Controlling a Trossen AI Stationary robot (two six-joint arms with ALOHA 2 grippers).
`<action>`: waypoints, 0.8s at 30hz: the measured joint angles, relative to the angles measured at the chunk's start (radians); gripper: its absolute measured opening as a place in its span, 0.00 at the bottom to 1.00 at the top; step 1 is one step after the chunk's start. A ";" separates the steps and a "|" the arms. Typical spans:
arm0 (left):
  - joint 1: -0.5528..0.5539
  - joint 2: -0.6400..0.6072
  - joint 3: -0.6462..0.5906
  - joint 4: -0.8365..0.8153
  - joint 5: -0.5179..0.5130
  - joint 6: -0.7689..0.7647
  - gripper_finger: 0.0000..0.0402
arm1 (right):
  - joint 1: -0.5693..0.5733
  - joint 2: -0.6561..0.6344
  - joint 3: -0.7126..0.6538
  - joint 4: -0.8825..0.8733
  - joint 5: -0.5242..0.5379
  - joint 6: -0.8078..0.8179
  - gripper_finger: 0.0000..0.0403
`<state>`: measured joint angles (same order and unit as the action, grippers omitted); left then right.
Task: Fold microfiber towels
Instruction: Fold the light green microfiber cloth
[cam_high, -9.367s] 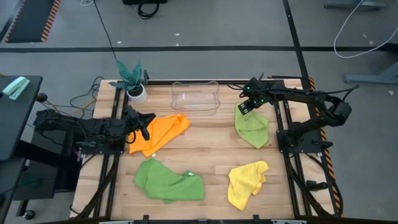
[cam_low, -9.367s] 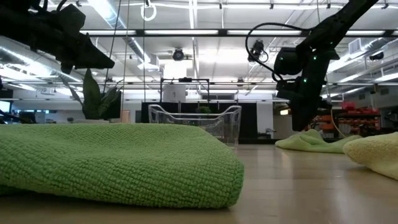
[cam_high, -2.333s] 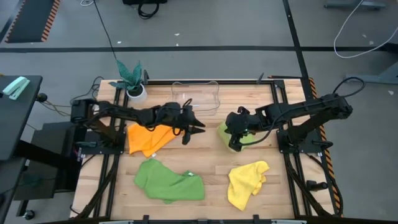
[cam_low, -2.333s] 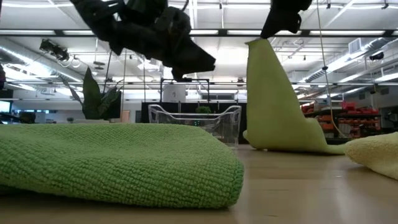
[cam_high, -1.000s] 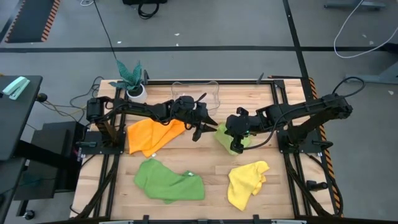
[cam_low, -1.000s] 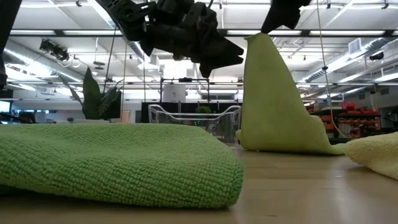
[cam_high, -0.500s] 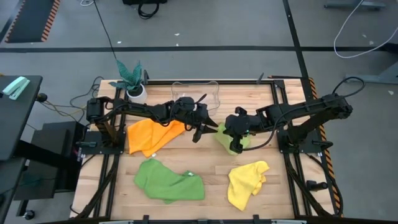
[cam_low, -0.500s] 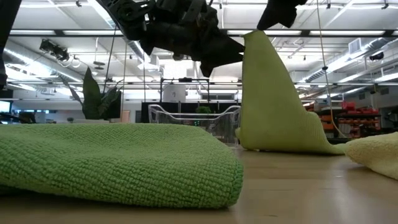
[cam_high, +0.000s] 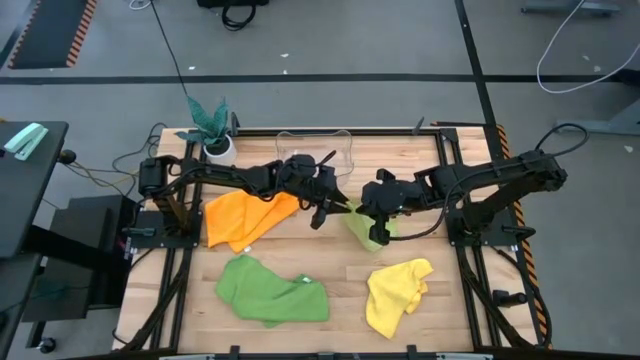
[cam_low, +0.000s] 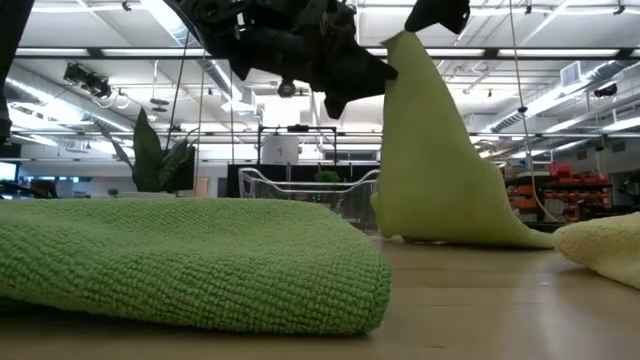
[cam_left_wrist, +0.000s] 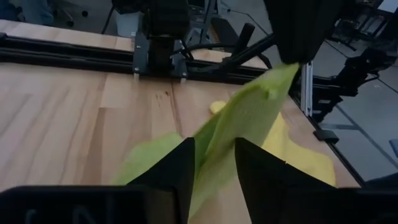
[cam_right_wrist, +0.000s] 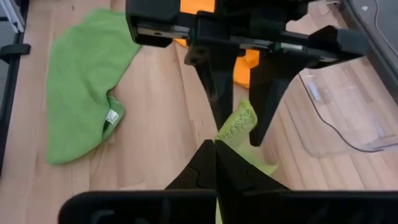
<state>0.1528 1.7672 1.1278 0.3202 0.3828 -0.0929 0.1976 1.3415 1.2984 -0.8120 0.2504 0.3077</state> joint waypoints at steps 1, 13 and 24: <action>0.000 0.000 0.000 0.008 0.000 0.000 0.28 | -0.002 0.000 0.000 -0.001 0.000 -0.003 0.00; -0.006 0.000 0.000 0.027 0.000 -0.001 0.03 | -0.006 0.000 0.000 -0.009 0.000 0.003 0.00; -0.006 0.000 0.000 0.022 0.000 -0.031 0.02 | -0.006 0.000 0.000 -0.047 0.041 0.030 0.02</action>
<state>0.1463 1.7672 1.1278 0.3417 0.3824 -0.1234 0.1918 1.3415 1.2987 -0.8586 0.2918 0.3378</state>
